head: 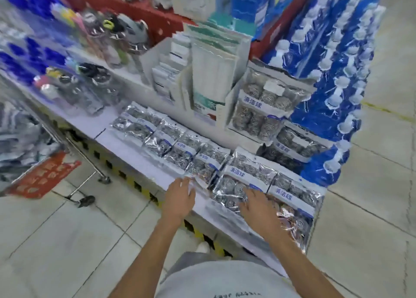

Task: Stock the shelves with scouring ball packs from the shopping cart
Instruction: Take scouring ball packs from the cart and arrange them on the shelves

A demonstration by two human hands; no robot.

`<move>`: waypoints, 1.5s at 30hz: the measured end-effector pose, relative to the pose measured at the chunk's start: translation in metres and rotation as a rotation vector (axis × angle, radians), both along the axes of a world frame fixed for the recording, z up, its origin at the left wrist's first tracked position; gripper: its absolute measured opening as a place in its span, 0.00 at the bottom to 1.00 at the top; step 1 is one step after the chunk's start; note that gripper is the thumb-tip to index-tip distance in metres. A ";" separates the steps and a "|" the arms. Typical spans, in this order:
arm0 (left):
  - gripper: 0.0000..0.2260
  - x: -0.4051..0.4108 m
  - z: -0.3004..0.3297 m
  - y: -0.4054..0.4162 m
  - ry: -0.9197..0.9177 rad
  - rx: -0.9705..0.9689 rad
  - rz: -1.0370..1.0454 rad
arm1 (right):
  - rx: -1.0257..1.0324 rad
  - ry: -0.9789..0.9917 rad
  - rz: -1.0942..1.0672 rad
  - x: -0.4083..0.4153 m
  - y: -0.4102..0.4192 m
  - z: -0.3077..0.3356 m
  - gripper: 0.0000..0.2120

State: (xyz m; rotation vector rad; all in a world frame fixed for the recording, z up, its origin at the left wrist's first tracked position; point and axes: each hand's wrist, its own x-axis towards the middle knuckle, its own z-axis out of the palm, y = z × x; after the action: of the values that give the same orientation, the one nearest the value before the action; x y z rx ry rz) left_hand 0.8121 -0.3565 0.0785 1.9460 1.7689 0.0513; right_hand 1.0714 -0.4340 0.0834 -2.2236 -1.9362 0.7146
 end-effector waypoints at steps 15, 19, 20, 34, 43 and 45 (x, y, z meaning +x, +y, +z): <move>0.21 -0.239 0.015 -0.132 0.067 0.157 0.803 | 0.168 0.106 0.807 -0.294 0.091 0.045 0.23; 0.20 -0.294 0.017 -0.140 0.050 0.162 0.917 | 0.148 0.152 0.874 -0.364 0.099 0.043 0.26; 0.20 -0.306 0.017 -0.139 0.043 0.160 0.941 | 0.134 0.152 0.883 -0.379 0.102 0.043 0.27; 0.23 -0.478 0.011 -0.017 0.010 0.145 1.032 | -0.031 0.177 0.924 -0.554 0.227 0.005 0.27; 0.23 -0.605 0.012 0.104 0.011 0.081 1.028 | -0.112 0.170 0.927 -0.686 0.359 -0.010 0.26; 0.23 -0.624 0.006 0.121 -0.031 0.043 1.055 | -0.119 0.166 0.959 -0.716 0.384 -0.009 0.24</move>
State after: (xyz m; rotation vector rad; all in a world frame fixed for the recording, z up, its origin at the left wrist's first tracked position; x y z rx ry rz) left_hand 0.1878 -0.2356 0.0847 0.8249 2.5610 0.4682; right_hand 0.3552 -0.0495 0.0741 -1.0939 -2.8642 1.0627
